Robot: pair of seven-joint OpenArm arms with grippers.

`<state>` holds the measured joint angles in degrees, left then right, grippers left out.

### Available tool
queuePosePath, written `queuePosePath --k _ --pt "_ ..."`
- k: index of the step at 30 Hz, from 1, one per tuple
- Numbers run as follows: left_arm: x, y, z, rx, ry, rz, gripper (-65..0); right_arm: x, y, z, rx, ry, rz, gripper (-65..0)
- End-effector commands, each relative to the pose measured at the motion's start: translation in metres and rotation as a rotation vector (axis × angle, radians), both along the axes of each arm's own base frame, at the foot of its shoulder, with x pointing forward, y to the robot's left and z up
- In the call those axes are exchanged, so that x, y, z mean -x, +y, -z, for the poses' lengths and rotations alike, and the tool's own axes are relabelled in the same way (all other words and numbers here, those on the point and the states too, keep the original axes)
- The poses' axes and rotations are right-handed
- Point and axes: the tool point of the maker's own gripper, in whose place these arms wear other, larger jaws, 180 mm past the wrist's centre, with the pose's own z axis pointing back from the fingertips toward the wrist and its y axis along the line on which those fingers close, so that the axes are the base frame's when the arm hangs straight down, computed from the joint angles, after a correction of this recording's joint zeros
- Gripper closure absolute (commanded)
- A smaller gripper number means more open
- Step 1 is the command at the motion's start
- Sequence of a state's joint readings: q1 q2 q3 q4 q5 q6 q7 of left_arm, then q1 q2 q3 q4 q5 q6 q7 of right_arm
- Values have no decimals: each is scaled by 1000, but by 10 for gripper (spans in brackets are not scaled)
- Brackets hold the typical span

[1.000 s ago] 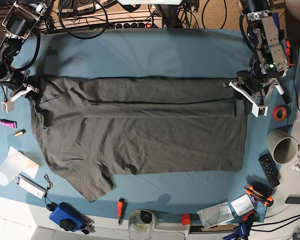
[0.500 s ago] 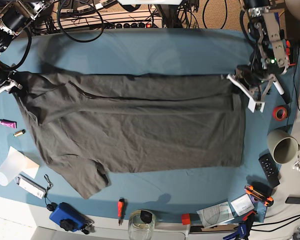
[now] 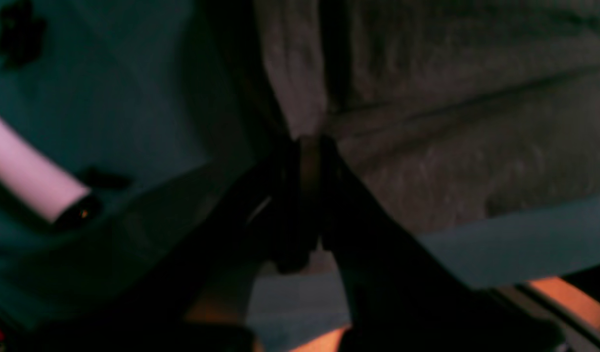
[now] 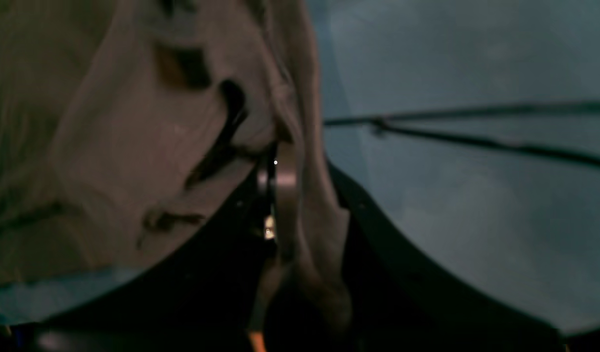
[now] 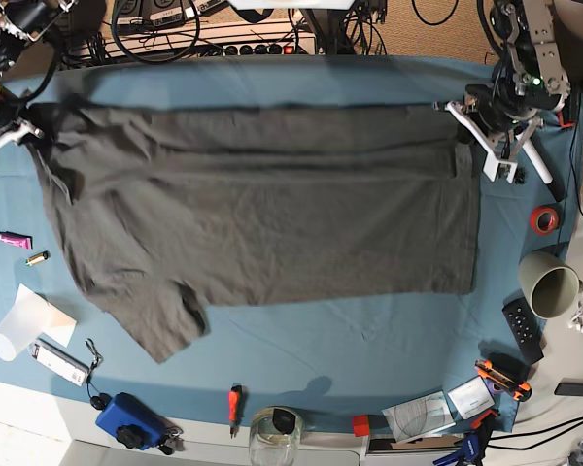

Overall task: Fold the T-shirt properly
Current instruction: 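Drag the folded shirt toward the robot with both grippers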

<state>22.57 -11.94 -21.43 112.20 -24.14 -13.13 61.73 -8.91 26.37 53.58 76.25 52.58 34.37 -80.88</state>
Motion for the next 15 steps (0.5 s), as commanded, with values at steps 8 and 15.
queuePosePath --k 8,15 --pt "14 20 -7 -45 5 -34 0 16 -30 -25 92 -38 35 0" --pt "24 17 -2 -30 29 -33 0 20 -30 -23 93 -24 35 0"
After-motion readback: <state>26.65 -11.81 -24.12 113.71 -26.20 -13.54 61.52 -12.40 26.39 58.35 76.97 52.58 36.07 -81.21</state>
